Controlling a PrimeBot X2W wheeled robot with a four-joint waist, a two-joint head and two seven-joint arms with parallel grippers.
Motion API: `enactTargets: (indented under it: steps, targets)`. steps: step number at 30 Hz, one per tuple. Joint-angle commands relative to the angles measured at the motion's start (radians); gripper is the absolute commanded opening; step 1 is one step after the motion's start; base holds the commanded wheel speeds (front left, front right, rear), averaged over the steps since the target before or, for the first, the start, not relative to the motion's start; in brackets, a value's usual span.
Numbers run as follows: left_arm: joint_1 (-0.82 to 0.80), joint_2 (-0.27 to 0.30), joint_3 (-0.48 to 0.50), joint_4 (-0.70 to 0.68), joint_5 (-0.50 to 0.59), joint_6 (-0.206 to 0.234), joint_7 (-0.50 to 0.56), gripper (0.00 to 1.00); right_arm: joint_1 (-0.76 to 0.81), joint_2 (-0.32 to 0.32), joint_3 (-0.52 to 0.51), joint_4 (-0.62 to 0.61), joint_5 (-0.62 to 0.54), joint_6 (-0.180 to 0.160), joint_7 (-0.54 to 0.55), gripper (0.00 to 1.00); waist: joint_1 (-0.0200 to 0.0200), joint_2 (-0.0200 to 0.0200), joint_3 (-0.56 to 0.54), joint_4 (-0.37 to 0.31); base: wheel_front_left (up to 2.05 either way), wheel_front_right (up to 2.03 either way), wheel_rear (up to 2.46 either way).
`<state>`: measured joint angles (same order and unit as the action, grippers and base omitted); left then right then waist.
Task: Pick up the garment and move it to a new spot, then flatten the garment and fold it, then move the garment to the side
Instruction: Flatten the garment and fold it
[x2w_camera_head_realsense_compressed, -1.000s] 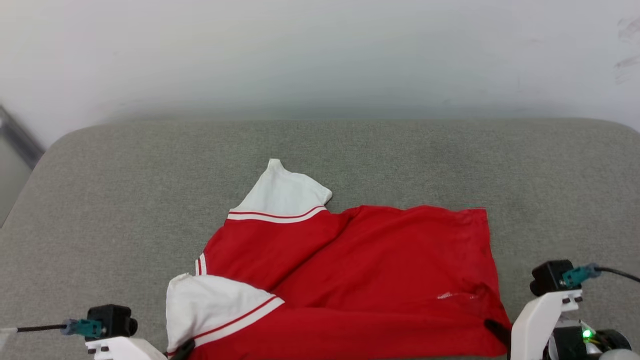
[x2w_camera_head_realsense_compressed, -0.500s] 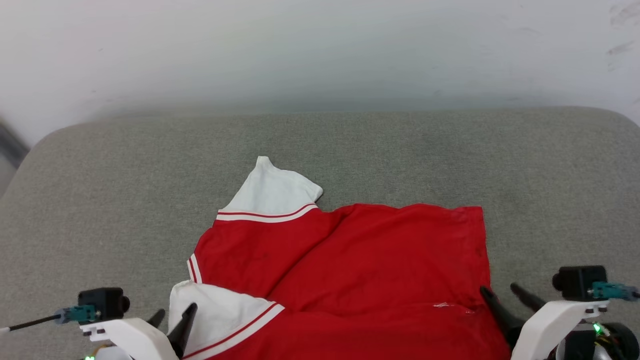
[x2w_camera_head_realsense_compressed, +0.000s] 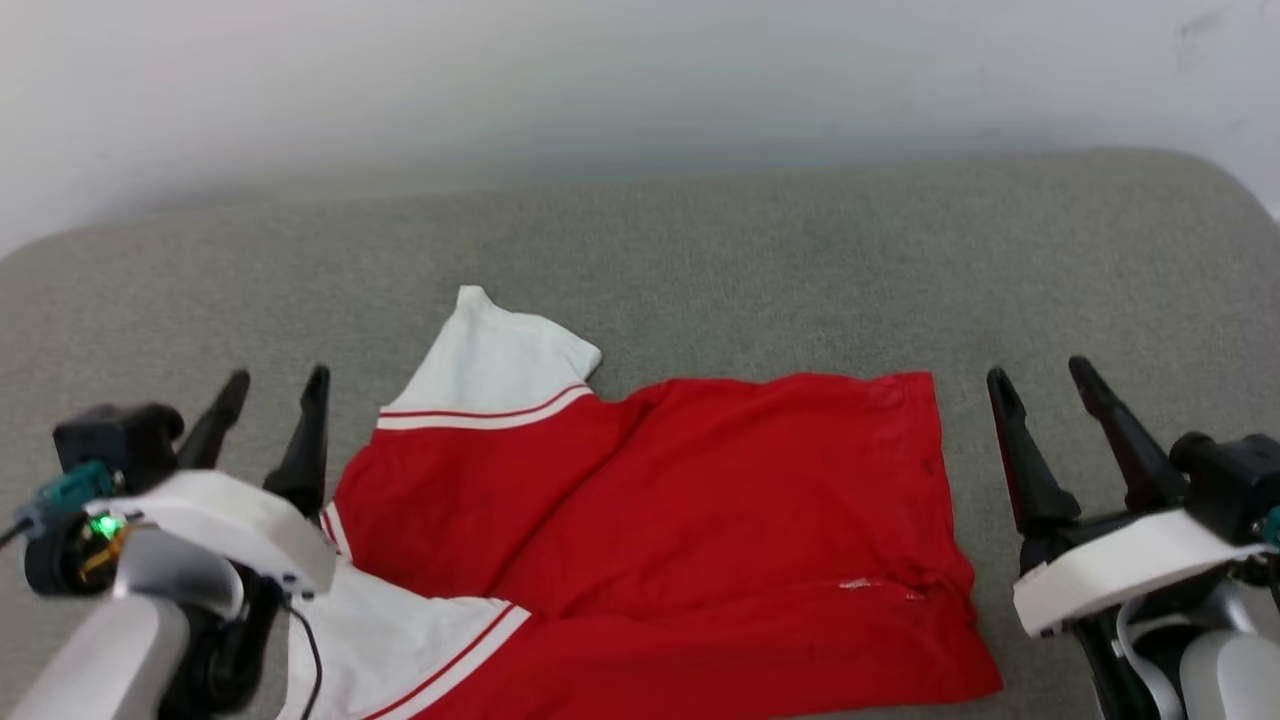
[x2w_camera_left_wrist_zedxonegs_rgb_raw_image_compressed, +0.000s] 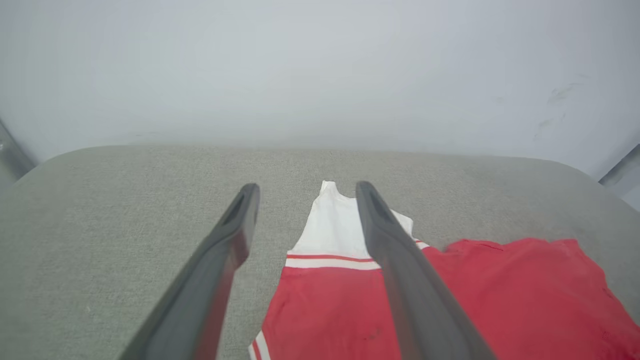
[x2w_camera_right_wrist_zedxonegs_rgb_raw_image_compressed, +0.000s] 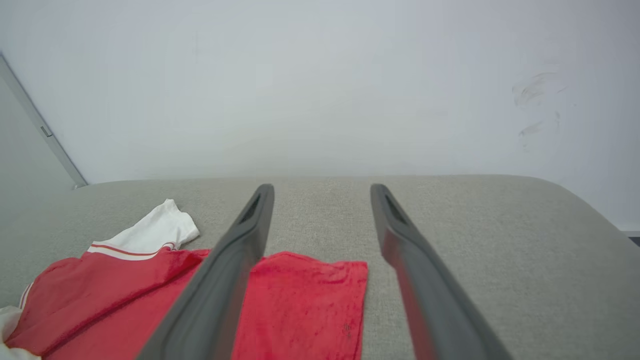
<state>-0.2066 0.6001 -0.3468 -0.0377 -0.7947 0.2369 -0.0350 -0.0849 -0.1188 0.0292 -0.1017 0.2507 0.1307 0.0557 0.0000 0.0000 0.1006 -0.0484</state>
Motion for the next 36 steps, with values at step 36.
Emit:
enactTargets:
  steps: [36]
  targets:
    - [-0.602,0.186,-0.122,0.443,-0.209,-0.221,0.833,1.00,-0.153,0.070,0.059,0.054,0.073,0.000,-0.138,1.00,0.0000,0.0000,0.382,-0.271,0.00,0.00,0.00]
